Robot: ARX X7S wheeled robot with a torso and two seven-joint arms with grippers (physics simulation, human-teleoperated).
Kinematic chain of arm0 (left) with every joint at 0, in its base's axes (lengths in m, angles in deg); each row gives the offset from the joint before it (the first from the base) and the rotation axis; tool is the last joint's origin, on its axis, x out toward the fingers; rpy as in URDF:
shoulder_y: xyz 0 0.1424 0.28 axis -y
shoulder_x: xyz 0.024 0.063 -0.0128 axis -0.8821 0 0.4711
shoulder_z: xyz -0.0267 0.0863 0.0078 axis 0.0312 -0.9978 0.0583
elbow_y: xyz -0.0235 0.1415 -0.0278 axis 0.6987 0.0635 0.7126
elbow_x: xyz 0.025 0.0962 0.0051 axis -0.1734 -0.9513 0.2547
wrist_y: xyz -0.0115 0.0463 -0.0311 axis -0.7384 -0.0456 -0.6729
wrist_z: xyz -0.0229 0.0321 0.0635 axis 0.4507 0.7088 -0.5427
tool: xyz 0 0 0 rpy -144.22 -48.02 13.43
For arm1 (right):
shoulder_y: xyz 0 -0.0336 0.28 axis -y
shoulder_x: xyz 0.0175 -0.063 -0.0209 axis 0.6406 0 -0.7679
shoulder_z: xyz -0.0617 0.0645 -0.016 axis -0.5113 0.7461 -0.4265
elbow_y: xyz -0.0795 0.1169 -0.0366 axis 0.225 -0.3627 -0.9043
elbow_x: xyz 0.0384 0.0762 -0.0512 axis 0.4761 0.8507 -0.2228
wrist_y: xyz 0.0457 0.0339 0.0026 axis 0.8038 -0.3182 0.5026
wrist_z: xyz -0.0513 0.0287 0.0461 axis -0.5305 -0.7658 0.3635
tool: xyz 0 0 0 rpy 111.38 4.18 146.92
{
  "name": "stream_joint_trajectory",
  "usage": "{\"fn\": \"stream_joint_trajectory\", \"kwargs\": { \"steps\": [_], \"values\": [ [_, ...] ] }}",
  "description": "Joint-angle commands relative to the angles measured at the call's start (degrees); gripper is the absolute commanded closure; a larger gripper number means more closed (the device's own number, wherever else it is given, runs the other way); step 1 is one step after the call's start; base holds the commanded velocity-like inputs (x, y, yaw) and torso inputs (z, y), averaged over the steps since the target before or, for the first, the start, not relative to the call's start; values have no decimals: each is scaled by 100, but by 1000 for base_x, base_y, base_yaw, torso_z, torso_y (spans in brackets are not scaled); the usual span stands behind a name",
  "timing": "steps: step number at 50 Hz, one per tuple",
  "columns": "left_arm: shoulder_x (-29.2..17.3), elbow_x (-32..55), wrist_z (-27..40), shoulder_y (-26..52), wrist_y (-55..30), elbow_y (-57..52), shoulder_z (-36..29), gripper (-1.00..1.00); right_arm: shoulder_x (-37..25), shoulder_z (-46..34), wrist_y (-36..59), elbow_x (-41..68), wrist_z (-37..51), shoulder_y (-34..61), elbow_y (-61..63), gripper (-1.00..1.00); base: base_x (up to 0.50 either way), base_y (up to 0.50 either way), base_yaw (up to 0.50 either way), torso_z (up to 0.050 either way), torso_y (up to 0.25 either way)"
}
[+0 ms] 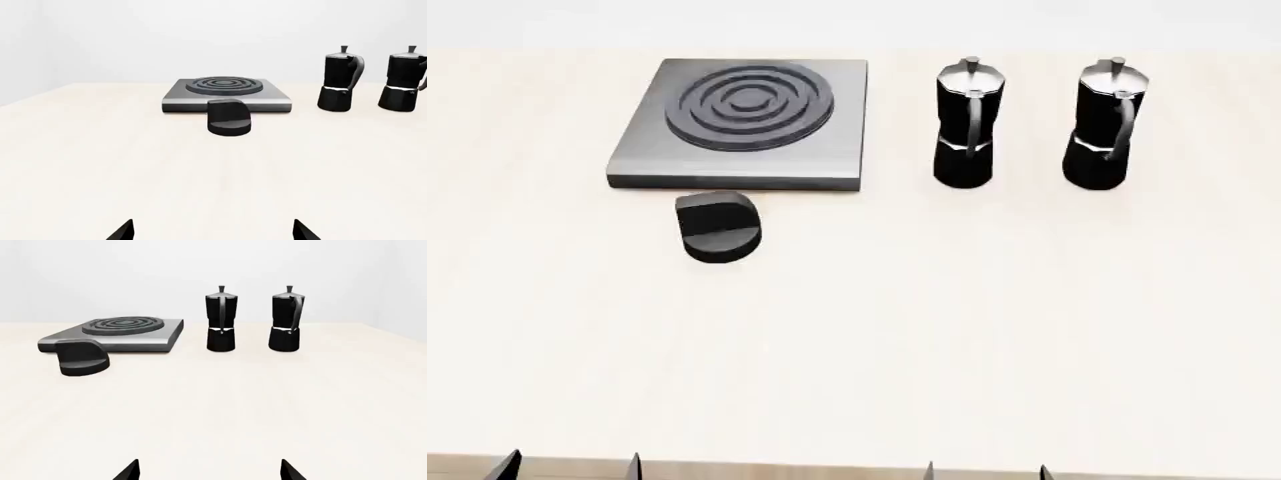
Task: Turn off the stove.
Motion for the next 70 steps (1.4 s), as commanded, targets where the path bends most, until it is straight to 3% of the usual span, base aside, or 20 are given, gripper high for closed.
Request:
{"fn": "stream_joint_trajectory", "kwargs": {
  "steps": [1,21,30,46,70],
  "values": [
    [-90,80,111,7,2,16,-109,-100,-88,-113,36,87,120,0,23,-100,0,0,0,0,0],
    [-368,406,361,-5,-49,-113,-428,-100,-356,-416,310,357,458,23,211,-100,0,0,0,0,0],
    [-499,416,513,-165,65,-927,-429,-100,-489,-424,953,381,667,-123,1303,-100,0,0,0,0,0],
    [-743,750,733,-54,-870,-2326,-265,-100,-707,-370,2007,371,1025,-336,3239,-100,0,0,0,0,0],
    [-941,1133,898,-15,-1398,-3378,-208,-100,-952,-514,2094,228,1234,-465,3948,-100,0,0,0,0,0]
  ]
}}
